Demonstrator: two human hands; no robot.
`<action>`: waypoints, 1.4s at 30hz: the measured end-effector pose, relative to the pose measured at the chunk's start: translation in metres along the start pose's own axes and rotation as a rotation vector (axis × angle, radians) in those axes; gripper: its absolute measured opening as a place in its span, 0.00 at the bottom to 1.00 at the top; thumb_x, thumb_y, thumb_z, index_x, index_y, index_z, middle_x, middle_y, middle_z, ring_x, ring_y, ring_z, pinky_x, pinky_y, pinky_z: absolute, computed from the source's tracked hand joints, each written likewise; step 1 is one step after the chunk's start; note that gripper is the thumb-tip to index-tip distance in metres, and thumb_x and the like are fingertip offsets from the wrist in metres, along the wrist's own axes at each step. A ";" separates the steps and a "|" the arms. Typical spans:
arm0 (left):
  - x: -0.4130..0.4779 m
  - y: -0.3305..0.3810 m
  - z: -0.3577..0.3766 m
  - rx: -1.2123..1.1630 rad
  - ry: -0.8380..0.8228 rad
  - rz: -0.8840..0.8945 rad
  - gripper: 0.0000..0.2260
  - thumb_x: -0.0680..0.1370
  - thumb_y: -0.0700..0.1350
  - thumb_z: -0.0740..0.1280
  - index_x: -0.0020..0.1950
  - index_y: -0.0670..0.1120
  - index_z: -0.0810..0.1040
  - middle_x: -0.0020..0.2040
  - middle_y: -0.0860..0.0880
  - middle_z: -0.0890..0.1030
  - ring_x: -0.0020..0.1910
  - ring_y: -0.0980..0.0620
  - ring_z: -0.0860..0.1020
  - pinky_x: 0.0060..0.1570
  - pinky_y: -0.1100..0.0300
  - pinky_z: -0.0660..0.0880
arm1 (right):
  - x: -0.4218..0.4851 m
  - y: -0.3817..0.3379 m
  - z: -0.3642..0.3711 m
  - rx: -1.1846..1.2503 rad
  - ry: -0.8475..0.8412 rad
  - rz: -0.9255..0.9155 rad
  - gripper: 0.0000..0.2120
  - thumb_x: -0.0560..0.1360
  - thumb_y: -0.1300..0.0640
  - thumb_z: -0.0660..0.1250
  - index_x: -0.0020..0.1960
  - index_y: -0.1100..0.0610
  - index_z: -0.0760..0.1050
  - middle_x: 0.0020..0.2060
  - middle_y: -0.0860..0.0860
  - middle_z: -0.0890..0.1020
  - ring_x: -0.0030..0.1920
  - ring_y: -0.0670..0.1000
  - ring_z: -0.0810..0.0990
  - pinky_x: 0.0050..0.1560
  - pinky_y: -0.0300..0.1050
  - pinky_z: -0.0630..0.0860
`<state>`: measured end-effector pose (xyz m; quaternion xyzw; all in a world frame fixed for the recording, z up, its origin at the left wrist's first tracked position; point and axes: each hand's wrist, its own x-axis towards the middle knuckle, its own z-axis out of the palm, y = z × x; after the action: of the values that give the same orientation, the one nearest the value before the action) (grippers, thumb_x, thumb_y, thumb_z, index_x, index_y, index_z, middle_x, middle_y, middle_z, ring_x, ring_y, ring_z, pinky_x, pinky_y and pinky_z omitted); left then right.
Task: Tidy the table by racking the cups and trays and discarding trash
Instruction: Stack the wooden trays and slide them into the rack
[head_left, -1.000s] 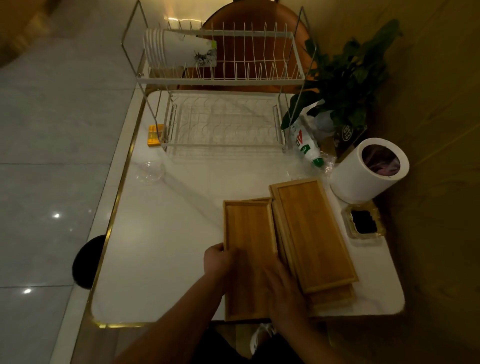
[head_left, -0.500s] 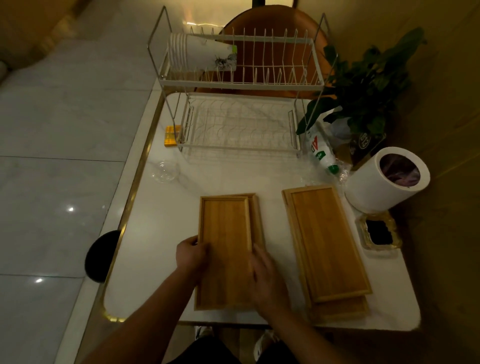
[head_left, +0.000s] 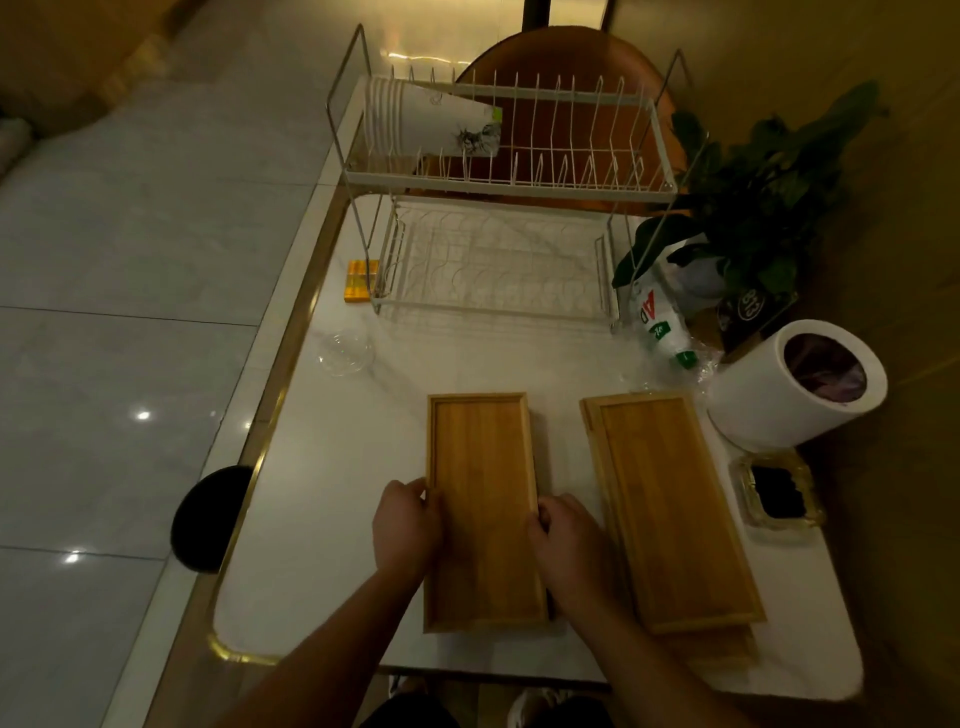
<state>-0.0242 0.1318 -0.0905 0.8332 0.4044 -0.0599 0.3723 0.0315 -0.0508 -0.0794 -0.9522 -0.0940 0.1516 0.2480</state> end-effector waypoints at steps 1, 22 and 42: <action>0.000 0.001 0.002 0.011 -0.008 -0.001 0.14 0.83 0.47 0.60 0.63 0.44 0.81 0.51 0.40 0.82 0.46 0.43 0.83 0.51 0.49 0.81 | 0.002 0.001 0.000 -0.012 -0.012 -0.003 0.09 0.79 0.53 0.63 0.52 0.56 0.79 0.48 0.50 0.79 0.40 0.45 0.73 0.35 0.35 0.62; 0.008 0.002 0.008 -0.036 0.021 -0.022 0.12 0.82 0.44 0.63 0.60 0.45 0.83 0.48 0.46 0.84 0.39 0.50 0.82 0.44 0.53 0.82 | 0.013 0.003 0.014 0.105 -0.086 0.117 0.09 0.78 0.56 0.63 0.53 0.58 0.78 0.51 0.53 0.79 0.47 0.54 0.79 0.49 0.50 0.77; 0.012 0.028 -0.010 0.005 0.143 0.216 0.18 0.78 0.46 0.68 0.67 0.46 0.76 0.60 0.42 0.76 0.58 0.42 0.76 0.56 0.46 0.76 | 0.018 0.007 -0.056 0.430 0.061 0.165 0.16 0.77 0.54 0.67 0.65 0.52 0.75 0.52 0.47 0.80 0.45 0.44 0.77 0.40 0.35 0.73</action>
<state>0.0019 0.1348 -0.0714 0.8750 0.3377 0.0394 0.3447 0.0679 -0.0775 -0.0410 -0.8860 0.0260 0.1590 0.4347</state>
